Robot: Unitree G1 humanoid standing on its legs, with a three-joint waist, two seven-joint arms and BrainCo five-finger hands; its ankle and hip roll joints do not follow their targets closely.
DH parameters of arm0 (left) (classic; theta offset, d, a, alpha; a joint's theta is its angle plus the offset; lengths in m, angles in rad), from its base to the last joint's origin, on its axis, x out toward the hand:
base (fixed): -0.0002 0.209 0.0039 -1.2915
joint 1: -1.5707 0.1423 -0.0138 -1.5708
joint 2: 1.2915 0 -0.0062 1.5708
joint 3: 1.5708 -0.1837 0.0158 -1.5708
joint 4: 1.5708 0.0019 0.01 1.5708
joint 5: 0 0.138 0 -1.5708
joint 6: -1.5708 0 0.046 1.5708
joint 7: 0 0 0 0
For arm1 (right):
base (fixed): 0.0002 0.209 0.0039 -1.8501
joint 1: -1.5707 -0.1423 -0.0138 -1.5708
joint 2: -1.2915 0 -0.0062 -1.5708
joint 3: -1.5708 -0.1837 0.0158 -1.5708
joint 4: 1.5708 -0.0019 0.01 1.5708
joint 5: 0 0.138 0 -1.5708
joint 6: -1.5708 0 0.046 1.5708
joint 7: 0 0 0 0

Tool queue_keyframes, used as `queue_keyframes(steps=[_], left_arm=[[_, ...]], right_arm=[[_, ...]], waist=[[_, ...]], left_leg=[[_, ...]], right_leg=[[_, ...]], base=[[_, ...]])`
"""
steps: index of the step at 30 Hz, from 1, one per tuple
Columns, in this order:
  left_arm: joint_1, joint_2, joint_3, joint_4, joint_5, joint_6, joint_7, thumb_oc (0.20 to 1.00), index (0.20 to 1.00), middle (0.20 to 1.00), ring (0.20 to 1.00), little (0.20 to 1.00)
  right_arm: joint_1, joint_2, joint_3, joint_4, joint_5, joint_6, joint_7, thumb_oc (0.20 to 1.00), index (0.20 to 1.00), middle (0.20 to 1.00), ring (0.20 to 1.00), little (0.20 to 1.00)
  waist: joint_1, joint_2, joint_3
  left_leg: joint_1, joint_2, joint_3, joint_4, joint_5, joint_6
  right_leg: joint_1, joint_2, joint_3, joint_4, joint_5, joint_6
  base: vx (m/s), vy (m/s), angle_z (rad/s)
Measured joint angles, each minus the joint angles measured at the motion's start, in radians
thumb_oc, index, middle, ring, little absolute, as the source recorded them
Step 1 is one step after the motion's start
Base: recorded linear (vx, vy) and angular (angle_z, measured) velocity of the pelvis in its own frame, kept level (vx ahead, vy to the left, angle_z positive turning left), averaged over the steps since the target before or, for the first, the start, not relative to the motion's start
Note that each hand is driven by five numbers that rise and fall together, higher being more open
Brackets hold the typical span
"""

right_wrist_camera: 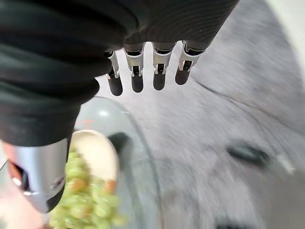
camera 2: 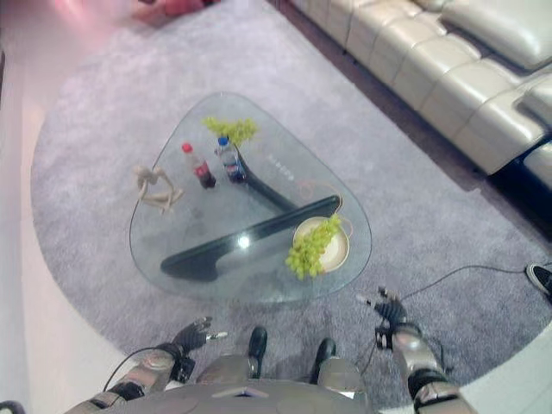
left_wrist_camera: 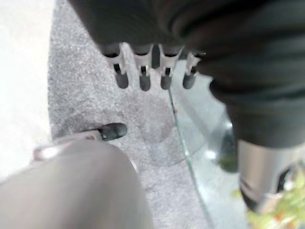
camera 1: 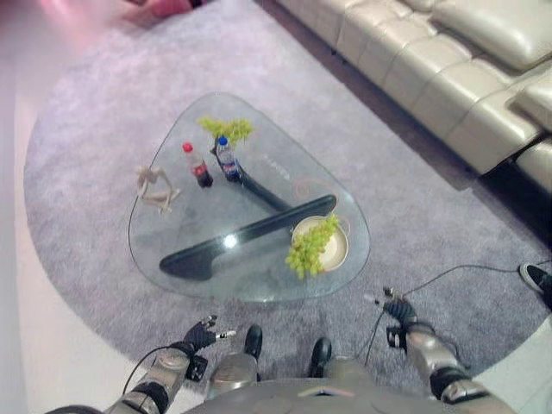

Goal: Pick up fruits into the plate

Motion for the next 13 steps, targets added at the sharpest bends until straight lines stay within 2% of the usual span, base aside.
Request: queue_keyframes(steps=[3, 6, 13], left_arm=[[0.033, -0.011, 0.005, 0.026, 0.010, 0.008, -0.015, 1.000, 1.000, 1.000, 1.000, 1.000], [0.038, -0.015, 0.006, 0.035, 0.026, 0.027, -0.026, 1.000, 1.000, 1.000, 1.000, 1.000], [0.061, -0.020, 0.034, 0.048, 0.026, 0.066, -0.054, 1.000, 1.000, 1.000, 1.000, 1.000]], right_arm=[[0.065, 0.010, 0.000, 0.026, -0.001, 0.001, 0.047, 1.000, 1.000, 1.000, 1.000, 1.000], [0.089, 0.011, 0.000, 0.044, -0.003, 0.004, 0.077, 1.000, 1.000, 1.000, 1.000, 1.000], [0.108, 0.009, -0.014, 0.080, -0.002, 0.046, 0.102, 1.000, 1.000, 1.000, 1.000, 1.000]], waist=[[-0.013, 0.009, -0.045], [-0.038, 0.010, -0.046], [-0.042, 0.027, -0.069]], left_leg=[[0.010, 0.000, 0.016, 0.001, -0.006, 0.003], [0.027, 0.003, 0.018, 0.004, -0.006, 0.003], [0.042, 0.018, 0.041, 0.000, -0.013, 0.008]], right_leg=[[0.005, 0.003, 0.019, -0.012, 0.001, 0.000], [0.020, 0.005, 0.022, -0.012, 0.003, 0.000], [0.022, 0.014, 0.047, -0.014, 0.009, -0.009]], base=[[0.04, 0.015, -0.18], [0.01, 0.012, -0.05], [-0.01, 0.009, -0.10]])
